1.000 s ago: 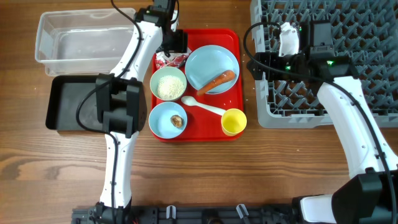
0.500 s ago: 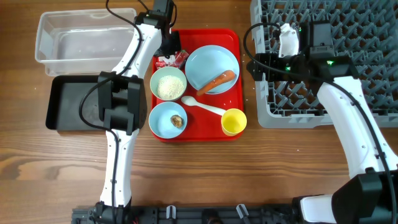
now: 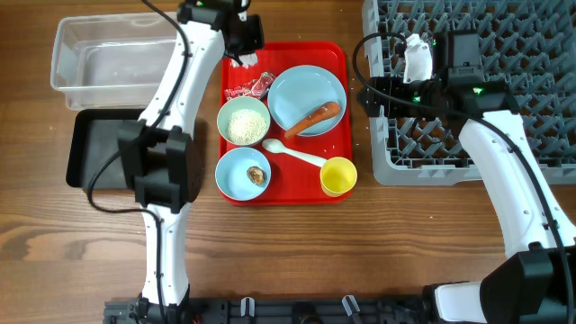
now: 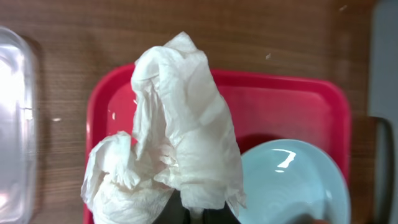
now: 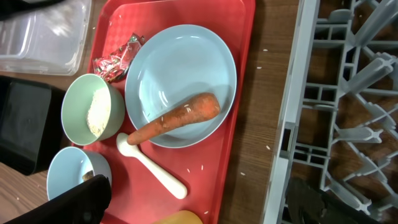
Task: Sort waste into correct bins and load items into the dishwasher rack
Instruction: 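Reach the left gripper to the red tray and grasp the white tissue, then carry the tissue left and drop it into the clear bin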
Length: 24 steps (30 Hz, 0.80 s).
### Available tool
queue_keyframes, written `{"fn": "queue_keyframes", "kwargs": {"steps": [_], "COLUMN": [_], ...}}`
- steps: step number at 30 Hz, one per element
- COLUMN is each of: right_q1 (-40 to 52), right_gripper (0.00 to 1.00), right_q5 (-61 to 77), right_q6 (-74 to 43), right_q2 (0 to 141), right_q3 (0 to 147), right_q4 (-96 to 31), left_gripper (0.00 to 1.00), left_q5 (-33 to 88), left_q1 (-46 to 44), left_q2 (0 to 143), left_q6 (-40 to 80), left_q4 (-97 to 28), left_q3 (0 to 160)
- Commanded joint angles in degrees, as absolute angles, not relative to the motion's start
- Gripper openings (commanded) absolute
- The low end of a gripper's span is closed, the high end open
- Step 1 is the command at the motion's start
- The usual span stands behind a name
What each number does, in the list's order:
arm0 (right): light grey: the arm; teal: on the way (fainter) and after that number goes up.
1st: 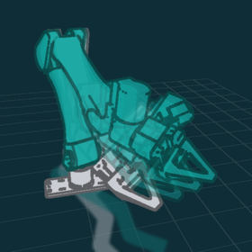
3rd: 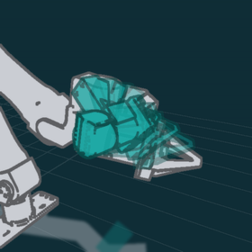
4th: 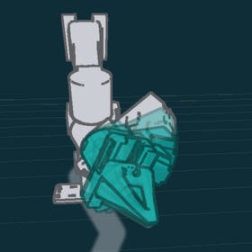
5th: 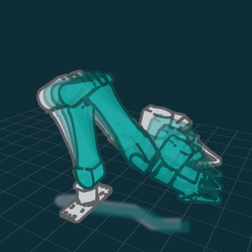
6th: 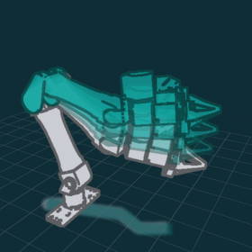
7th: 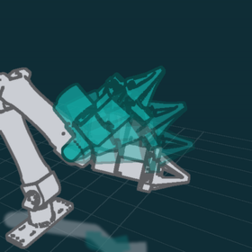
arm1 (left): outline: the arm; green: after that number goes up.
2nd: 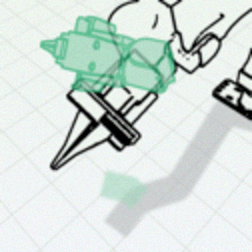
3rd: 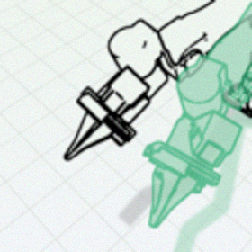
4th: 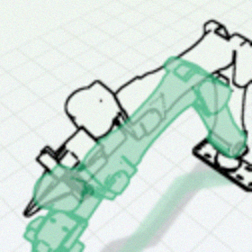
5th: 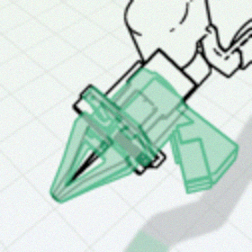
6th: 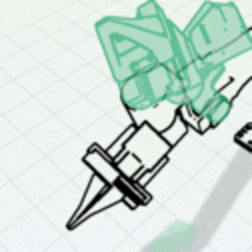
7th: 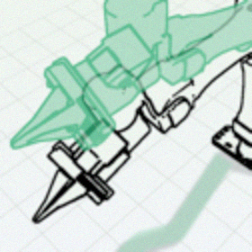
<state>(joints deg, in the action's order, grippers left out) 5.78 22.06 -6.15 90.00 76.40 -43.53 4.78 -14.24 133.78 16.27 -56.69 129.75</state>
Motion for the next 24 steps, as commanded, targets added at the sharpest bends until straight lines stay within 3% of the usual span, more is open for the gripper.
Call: {"fn": "queue_keyframes", "kwargs": {"steps": [1, 6, 11, 12, 13, 15, 16, 20, 24], "right_q1": [5.61, 5.61, 5.61, 5.61, 5.61, 5.61, 5.61, 5.61, 5.61], "right_gripper": [0.93, 0.93, 0.93, 0.93, 0.93, 0.93, 0.93, 0.93, 0.93], "right_q5": [23.05, 23.03, 23.03, 23.03, 23.03, 23.05, 23.03, 23.03, 23.03], "right_q6": [-6.61, -6.63, -6.63, -6.63, -6.66, -6.66, -6.63, -6.63, -6.63], "right_q2": [90.54, 90.54, 90.54, 90.54, 90.54, 90.54, 90.54, 90.54, 90.54], "right_q3": [77.30, 77.30, 77.30, 77.30, 77.30, 77.30, 77.30, 77.30, 77.30], "right_q4": [-43.86, -43.79, -44.01, -43.99, -44.01, -44.01, -44.01, -44.01, -44.01], "left_gripper": [0.04, 0.04, 0.04, 0.11, 0.26, 0.94, 1.00, 1.00, 1.00], "left_q5": [3.31, -5.15, -5.91, -5.91, -5.89, -5.61, -5.63, -4.95, 8.43], "left_q1": [-12.58, -5.96, -0.12, 0.89, 1.76, 2.81, 3.11, 3.07, 0.73], "left_q2": [128.84, 125.58, 126.43, 126.78, 127.02, 127.42, 127.52, 127.57, 127.52], "left_q6": [16.99, 16.97, 17.04, 17.02, 17.02, 17.02, 17.02, 16.73, 5.54], "left_q4": [-58.13, -60.55, -60.75, -60.45, -59.94, -58.37, -57.63, -55.55, -54.63], "left_q3": [130.89, 130.87, 127.68, 127.07, 126.43, 125.25, 124.70, 124.70, 124.73]}}
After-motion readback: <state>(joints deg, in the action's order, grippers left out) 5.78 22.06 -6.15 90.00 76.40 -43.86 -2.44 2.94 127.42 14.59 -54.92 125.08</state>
